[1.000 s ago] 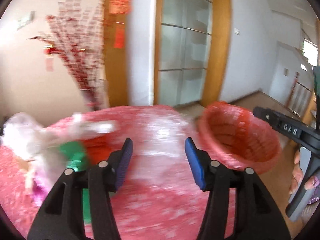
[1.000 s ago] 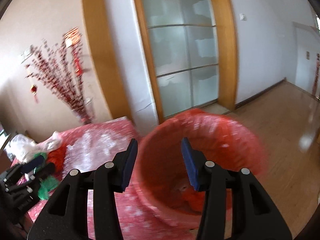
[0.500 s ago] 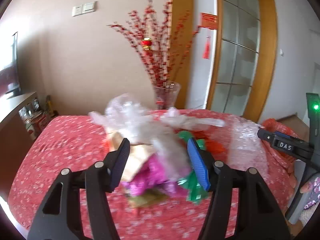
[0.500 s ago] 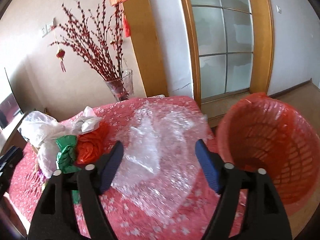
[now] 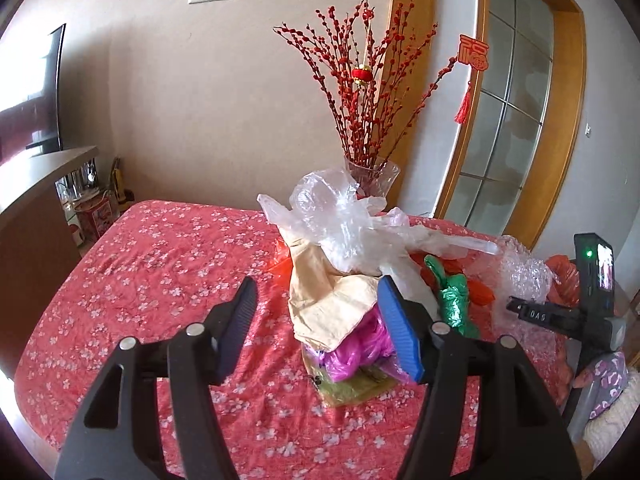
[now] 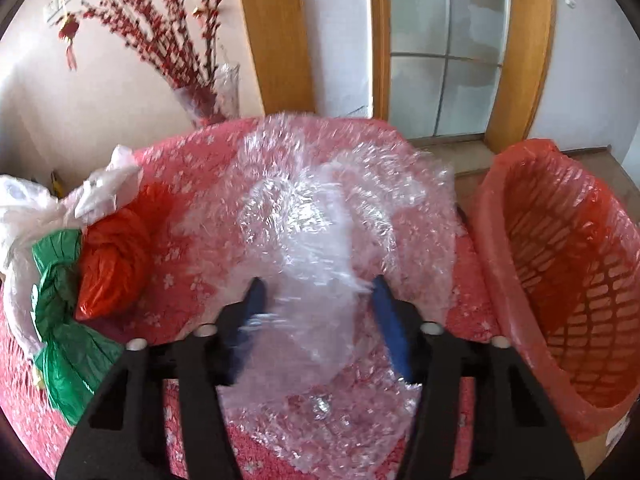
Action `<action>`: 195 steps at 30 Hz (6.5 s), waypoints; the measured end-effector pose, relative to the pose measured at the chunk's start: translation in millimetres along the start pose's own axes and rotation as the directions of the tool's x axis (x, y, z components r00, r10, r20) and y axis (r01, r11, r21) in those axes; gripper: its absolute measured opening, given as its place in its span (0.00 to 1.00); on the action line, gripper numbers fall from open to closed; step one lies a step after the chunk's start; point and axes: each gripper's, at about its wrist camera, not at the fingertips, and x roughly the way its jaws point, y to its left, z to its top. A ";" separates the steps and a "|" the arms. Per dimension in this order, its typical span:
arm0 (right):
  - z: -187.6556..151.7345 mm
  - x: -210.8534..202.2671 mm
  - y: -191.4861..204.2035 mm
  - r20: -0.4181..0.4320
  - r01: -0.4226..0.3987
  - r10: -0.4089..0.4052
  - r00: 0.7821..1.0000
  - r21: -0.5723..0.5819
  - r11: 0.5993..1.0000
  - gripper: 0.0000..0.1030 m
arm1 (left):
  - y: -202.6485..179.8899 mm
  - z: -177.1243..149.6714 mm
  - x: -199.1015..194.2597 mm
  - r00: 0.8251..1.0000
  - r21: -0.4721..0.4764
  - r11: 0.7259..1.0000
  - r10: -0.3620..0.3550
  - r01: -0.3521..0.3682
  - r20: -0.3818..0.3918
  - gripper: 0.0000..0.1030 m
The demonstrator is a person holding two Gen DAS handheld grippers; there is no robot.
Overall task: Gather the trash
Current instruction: 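Grasp the bubble wrap with the right gripper while the left grasps the white plastic bag, then carry both held plastics to the red basket and open both grippers, then move both tools back to the table and grasp the green bag with the right gripper, then grasp the white plastic bag with the left gripper while the right holds the green bag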
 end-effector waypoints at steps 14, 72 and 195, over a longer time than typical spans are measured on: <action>-13.5 -42.9 -3.7 0.075 -0.081 0.083 0.994 -0.028 0.996 0.08 | -16.8 41.3 28.6 1.000 0.003 1.000 0.011 -0.011 0.016 0.60; -3.9 -182.3 -152.3 0.330 0.000 -0.059 0.942 0.175 0.985 0.08 | -235.4 75.1 -12.8 0.826 0.089 0.822 -0.564 0.562 -0.009 0.03; -40.8 -95.7 45.4 0.135 -0.250 0.260 0.956 -0.086 0.964 0.17 | -47.4 37.7 56.4 0.989 -0.034 0.990 -0.142 0.140 -0.051 0.49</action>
